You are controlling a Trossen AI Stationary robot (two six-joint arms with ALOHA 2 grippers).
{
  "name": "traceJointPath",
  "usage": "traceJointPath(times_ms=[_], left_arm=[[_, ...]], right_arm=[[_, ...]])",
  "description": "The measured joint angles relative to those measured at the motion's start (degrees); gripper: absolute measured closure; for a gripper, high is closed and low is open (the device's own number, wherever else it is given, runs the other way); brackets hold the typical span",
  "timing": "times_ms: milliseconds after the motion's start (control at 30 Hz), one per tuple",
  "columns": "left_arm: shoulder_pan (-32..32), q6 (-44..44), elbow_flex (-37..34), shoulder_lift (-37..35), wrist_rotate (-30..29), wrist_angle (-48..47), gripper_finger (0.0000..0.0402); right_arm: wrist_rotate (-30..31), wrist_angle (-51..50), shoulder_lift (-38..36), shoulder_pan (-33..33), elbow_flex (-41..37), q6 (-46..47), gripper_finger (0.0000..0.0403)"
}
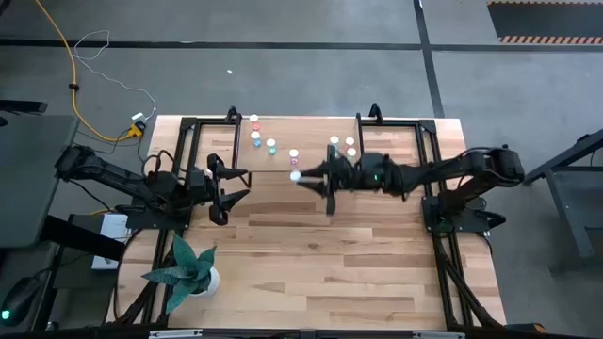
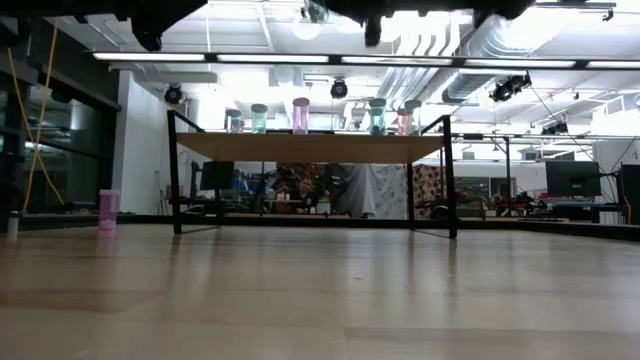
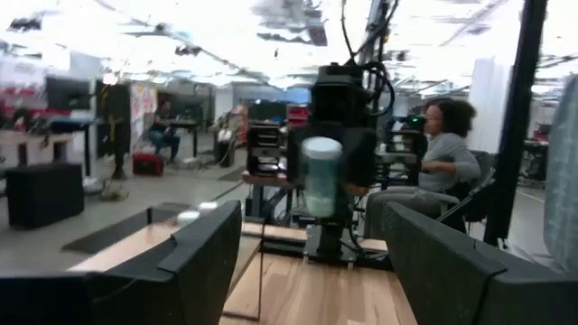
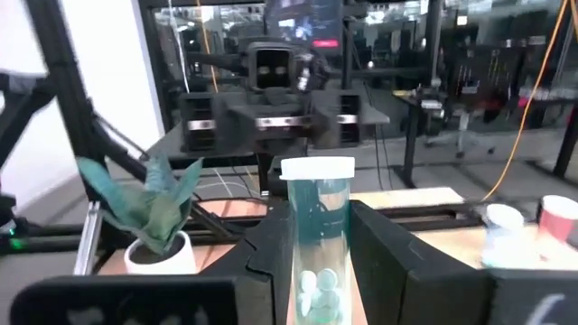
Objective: Pick and place medicine bottles onto shelf by color
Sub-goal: Put the green pill bottle on the shelf
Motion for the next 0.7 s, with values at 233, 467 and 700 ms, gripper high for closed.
traceJointPath(times_ms=[233,467,700], left_arm=[[0.04,6.52,0.00,9.64,3.14,11.52,0.0145],[0.11,11.17,2.75,22.35,3.60,21.09,0.0145],[0.11,10.73,6.75,30.45,11.54,20.43,0.0145]], right_arm=[[9.11,2.75,0.74,8.26,0.00,-4.99,0.0320],[9.65,11.59,7.60,10.07,0.00,-6.22,0.0320],[9.67,15.43,12.35,10.04,-0.02,-6.17,0.0320]])
